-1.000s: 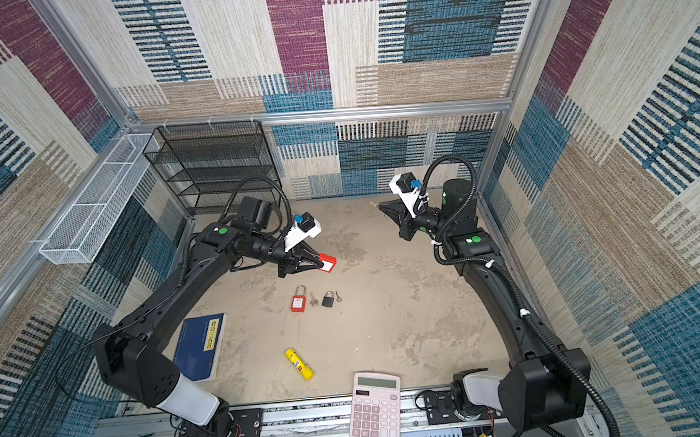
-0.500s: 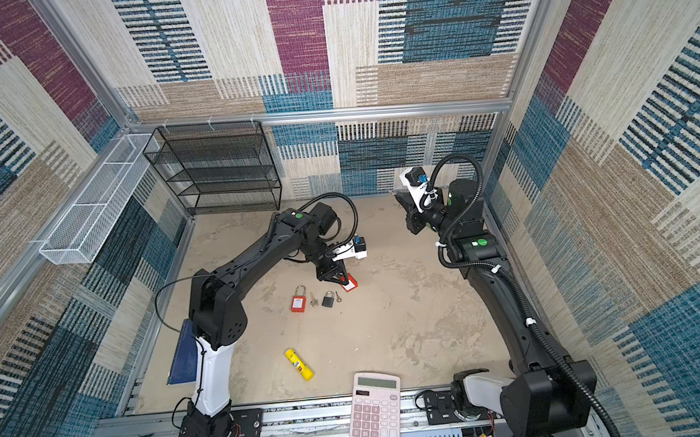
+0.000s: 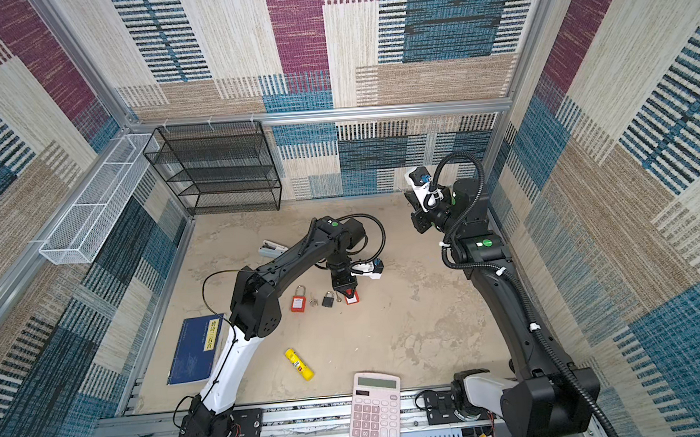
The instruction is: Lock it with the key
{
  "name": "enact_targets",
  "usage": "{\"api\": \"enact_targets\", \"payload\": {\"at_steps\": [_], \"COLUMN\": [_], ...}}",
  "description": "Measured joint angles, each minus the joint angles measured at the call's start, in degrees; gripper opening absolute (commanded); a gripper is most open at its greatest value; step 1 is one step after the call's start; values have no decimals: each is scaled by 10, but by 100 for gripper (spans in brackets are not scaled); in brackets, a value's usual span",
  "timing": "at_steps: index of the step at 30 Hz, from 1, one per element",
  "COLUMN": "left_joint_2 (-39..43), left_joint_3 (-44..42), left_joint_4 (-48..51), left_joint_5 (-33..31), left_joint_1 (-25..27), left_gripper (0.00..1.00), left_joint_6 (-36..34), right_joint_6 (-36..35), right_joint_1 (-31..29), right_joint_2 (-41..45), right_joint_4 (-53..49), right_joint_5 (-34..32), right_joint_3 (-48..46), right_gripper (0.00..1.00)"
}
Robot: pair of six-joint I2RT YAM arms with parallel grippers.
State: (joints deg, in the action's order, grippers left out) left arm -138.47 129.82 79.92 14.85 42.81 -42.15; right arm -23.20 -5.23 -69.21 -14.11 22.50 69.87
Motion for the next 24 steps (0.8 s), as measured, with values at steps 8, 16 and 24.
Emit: {"api": "enact_targets", "payload": {"at_steps": [8,16,24], "left_joint_2": [-17,-26,-44], "left_joint_3": [4,8,36], "left_joint_4": [9,10,31], "left_joint_5": [-12,-16,-24], "left_joint_1": [8,8,8], "left_gripper": [0,0,21], "left_joint_6": [-12,-33,-41], "right_joint_6": [-2,-2,-2], "right_joint_1": [1,1,1], "right_joint_2": [-1,-2,-3], "right_joint_4": [-3,-3,-3], "right_joint_5": [2,5,11], "right_joint_3": [0,0,4], "right_gripper": [0,0,0]}}
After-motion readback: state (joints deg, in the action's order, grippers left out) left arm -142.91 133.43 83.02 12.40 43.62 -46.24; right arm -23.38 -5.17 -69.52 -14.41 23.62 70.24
